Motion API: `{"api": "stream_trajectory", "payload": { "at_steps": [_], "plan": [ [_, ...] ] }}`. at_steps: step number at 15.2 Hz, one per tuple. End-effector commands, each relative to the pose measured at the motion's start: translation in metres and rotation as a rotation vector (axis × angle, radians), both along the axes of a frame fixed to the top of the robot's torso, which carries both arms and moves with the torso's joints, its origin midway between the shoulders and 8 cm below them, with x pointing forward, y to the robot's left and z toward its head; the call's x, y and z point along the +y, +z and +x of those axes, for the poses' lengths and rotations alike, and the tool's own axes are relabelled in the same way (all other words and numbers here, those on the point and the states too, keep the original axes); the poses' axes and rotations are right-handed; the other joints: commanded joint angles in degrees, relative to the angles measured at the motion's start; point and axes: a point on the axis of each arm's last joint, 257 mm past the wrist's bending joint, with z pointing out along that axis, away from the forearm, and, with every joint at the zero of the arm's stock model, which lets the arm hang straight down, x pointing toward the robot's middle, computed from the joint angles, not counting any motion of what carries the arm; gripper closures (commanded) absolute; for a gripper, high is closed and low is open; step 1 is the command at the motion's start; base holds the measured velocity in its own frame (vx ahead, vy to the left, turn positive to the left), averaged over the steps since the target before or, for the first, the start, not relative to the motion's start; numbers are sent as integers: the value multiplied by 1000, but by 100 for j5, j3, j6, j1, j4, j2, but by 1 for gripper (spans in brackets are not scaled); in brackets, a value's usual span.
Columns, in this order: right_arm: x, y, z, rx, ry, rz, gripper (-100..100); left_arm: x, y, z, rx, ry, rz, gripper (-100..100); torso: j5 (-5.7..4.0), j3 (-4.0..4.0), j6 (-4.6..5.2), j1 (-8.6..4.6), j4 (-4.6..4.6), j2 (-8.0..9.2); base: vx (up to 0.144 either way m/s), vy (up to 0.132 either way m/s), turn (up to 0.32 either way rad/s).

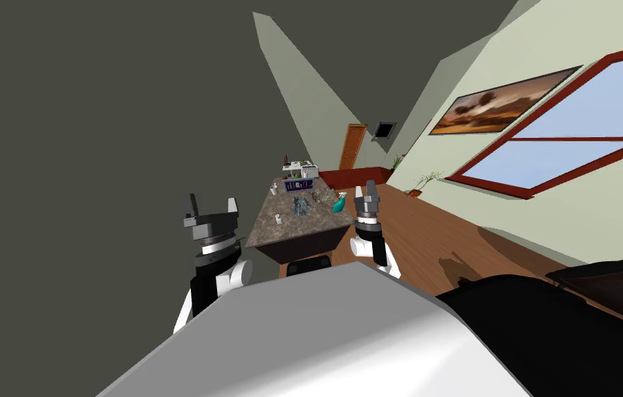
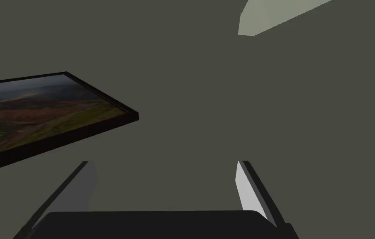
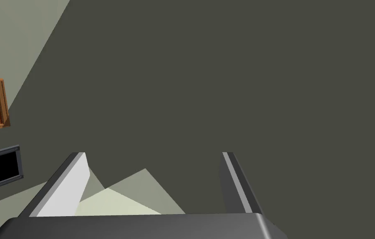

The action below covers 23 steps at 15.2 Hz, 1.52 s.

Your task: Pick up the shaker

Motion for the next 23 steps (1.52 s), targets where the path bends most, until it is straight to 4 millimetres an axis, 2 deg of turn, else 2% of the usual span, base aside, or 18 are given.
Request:
{"api": "stream_trajectory", "payload": {
  "at_steps": [1,3,7,8,9,10,12,13,14,15,16,17,18,19,20,21,22,23],
  "plan": [
    [0,0,0,0,0,0,0,-5,-6,4,22,-20,33,-100,0,0,0,0,0,0,-12,-12,-32],
    [0,0,0,0,0,0,0,-8,-12,8,42,-34,56,-100,-1,4,2,-6,1,7,-30,-31,-66],
    [0,0,0,0,0,0,0,-18,-42,25,132,-80,136,-100,-4,12,1,-20,4,21,-49,-53,-75],
    [0,0,0,0,0,0,0,-18,-42,25,132,-80,136,-100,-5,12,2,-22,4,21,-50,-55,-59],
    [0,0,0,0,0,0,0,-20,-55,31,170,-95,165,-100,-5,12,1,-22,5,21,-54,-53,-67],
    [0,0,0,0,0,0,0,-20,-55,31,170,-95,165,-100,-4,13,2,-21,4,23,-50,-55,-71],
    [0,0,0,0,0,0,0,-21,-85,43,253,-118,214,-100,-5,13,2,-24,5,23,-57,-77,-124],
    [0,0,0,0,0,0,0,-22,-85,43,255,-122,226,-100,-6,14,3,-31,5,26,-61,-79,-92],
    [0,0,0,0,0,0,0,-21,-102,48,300,-130,247,-100,-7,15,2,-31,6,26,-69,-78,-107],
    [0,0,0,0,0,0,0,-22,-102,48,301,-134,258,-100,-7,16,3,-31,6,28,-67,-75,-79],
    [0,0,0,0,0,0,0,-20,-119,53,348,-140,281,-100,-7,17,2,-30,6,29,-61,-85,-107],
    [0,0,0,0,0,0,0,-20,-119,53,349,-143,291,-100,-7,16,2,-32,6,29,-55,-76,-89],
    [0,0,0,0,0,0,0,-17,-137,57,397,-149,317,-100,-7,16,1,-30,6,28,-56,-68,-118],
    [0,0,0,0,0,0,0,-17,-137,57,398,-151,324,-100,-6,16,3,-28,6,27,-40,-60,-119],
    [0,0,0,0,0,0,0,-13,-155,61,448,-155,354,-100,-6,14,3,-25,5,23,-35,-71,-104],
    [0,0,0,0,0,0,0,-13,-155,61,448,-156,358,-100,-5,12,2,-26,4,21,-34,-69,-88],
    [0,0,0,0,0,0,0,-8,-173,64,498,-157,385,-100,-6,11,1,-25,4,19,-38,-60,-127],
    [0,0,0,0,0,0,0,-8,-173,64,499,-159,392,-100,-6,11,3,-24,4,19,-33,-54,-110]
  ]
}}
